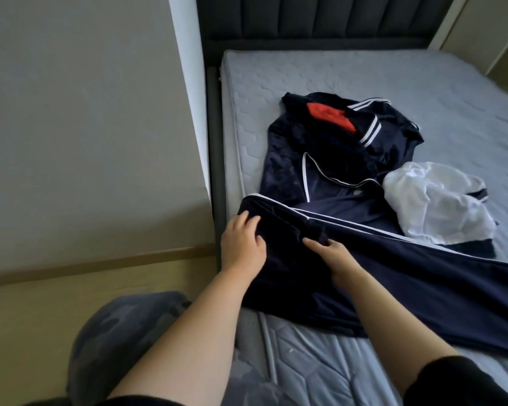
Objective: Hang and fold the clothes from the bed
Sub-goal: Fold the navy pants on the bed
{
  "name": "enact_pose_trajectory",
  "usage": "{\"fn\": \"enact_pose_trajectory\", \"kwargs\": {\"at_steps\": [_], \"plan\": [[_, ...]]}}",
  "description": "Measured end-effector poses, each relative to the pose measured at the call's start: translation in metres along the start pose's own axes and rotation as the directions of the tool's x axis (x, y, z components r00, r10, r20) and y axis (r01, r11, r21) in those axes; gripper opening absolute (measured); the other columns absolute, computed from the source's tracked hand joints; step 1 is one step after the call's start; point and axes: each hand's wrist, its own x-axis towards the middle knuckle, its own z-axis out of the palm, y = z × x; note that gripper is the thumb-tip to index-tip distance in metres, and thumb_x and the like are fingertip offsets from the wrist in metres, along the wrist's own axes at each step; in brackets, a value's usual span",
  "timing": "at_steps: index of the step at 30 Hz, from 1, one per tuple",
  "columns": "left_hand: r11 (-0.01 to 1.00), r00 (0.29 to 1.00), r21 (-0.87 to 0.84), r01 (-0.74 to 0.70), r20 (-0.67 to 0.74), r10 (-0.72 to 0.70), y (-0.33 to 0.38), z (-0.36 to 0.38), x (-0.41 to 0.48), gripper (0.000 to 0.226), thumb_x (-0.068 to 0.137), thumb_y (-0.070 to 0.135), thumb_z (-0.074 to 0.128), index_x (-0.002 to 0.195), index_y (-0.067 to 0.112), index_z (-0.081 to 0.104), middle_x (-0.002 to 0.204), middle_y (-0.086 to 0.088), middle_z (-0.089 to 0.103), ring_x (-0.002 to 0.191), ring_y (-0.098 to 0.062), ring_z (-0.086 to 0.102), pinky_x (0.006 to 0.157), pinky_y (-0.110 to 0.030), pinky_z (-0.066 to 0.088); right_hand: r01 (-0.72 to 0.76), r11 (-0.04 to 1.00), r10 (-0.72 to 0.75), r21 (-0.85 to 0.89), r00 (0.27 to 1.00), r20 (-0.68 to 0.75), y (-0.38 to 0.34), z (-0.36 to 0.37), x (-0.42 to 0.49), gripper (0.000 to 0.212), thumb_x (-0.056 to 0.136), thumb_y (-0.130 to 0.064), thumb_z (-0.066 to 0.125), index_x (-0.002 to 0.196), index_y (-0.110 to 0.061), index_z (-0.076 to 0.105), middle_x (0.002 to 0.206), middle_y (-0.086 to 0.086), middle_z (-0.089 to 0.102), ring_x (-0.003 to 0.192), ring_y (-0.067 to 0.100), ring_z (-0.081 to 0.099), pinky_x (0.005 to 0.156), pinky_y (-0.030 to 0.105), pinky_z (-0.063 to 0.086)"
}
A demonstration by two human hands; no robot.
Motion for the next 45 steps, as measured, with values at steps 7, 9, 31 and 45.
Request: {"fn": "enact_pose_trajectory", "kwargs": {"at_steps": [7, 9, 31, 45], "plan": [[0.919, 0.935, -0.212, 0.331, 0.205, -0.29, -0.027, 0.006, 0.016, 0.049, 0.103, 0.03, 0.031, 0.151, 0.02, 0.023, 0.159, -0.01, 0.012, 0.143, -0.028, 0.02, 0.114, -0.034, 0.015, -0.06, 0.992, 0.034, 0.115, 0.976, 0.217, -0.007, 0.034, -0.005, 0.011, 0.09, -0.005, 0.059, 0.099, -0.001, 0.065, 0.088, 0.016, 0.072, 0.074, 0.026, 0.07, 0.065, 0.035, 0.059], [0.856, 0.913, -0.322, 0.404, 0.195, -0.358, -0.029, 0.006, 0.022, 0.05, 0.103, 0.03, 0.03, 0.151, 0.018, 0.022, 0.158, -0.011, 0.019, 0.143, -0.026, 0.022, 0.113, -0.032, 0.017, -0.061, 0.994, 0.038, 0.093, 0.971, 0.237, -0.007, 0.042, -0.005, 0.013, 0.093, -0.005, 0.056, 0.102, -0.003, 0.064, 0.089, 0.015, 0.071, 0.075, 0.025, 0.07, 0.066, 0.034, 0.059], [0.614, 0.705, -0.402, 0.68, 0.59, -0.394, -0.033, -0.005, 0.031, 0.042, 0.069, 0.042, 0.078, 0.1, 0.016, 0.066, 0.096, -0.001, 0.07, 0.086, -0.016, 0.066, 0.072, -0.027, 0.049, 0.121, 0.36, -0.373, -0.925, 0.928, -0.024, 0.067, 0.024, -0.006, 0.07, 0.097, -0.045, 0.041, 0.152, -0.031, -0.001, 0.16, 0.013, -0.007, 0.148, 0.024, -0.003, 0.116, 0.048, 0.006], [0.371, 0.848, -0.782, 0.501, 0.358, -0.39, -0.01, -0.069, 0.04, 0.013, 0.075, 0.014, 0.068, 0.088, 0.009, 0.068, 0.08, -0.006, 0.07, 0.074, -0.021, 0.064, 0.065, -0.027, 0.05, 0.387, 0.556, -0.548, -0.735, 0.836, 0.025, 0.017, 0.09, -0.034, 0.058, 0.102, -0.025, 0.036, 0.153, -0.014, 0.009, 0.161, 0.007, -0.004, 0.147, 0.02, 0.004, 0.118, 0.041, 0.011]]}}
